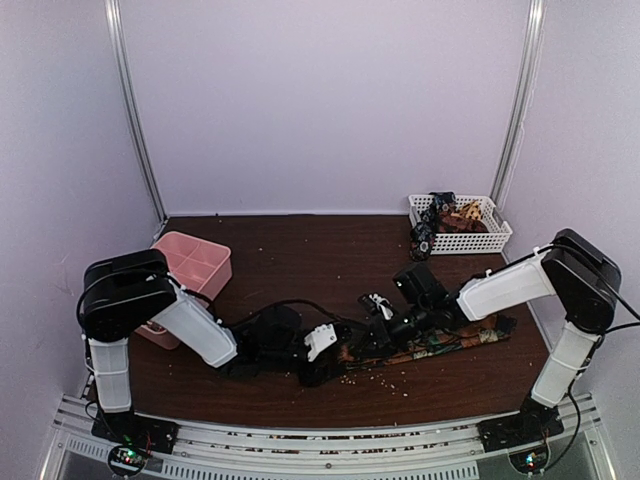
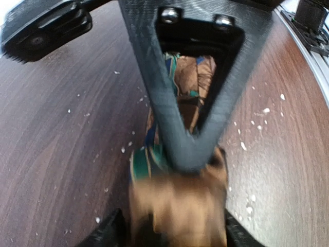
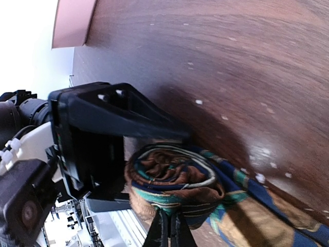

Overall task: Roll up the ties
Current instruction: Roll the tie at the center of the board.

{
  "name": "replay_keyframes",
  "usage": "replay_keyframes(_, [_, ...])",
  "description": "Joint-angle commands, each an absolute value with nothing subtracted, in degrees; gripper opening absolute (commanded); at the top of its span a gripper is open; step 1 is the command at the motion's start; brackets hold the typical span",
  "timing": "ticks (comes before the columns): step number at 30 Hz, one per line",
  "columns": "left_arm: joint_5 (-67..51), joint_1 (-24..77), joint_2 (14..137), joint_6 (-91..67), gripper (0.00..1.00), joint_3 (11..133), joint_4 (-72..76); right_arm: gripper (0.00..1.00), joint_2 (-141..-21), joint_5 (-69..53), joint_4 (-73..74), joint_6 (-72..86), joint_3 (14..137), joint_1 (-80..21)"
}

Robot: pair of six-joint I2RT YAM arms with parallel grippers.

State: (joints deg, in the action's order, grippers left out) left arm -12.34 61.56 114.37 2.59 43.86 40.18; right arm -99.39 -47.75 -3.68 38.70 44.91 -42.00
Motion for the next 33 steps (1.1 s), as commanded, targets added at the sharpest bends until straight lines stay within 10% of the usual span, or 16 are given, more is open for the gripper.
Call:
replay_keyframes(1, [-11.8,61.7,112.7,0.2,0.66,41.3,45.3,0.0,-100.0,-44.7,-1.4,37.0,41.3,-40.2])
replay_keyframes(18, [-9.1,64.3,122.3,-0.7,0.74,51.1,53.7,0.0,-103.1,-43.2,-2.2,34.7,39.4,-37.4])
replay_keyframes(33, [-13.7,62.8,120.5,-1.5,0.33,45.4,48.4,0.08,-98.9,-43.7,-1.1,35.5,41.3,-38.8])
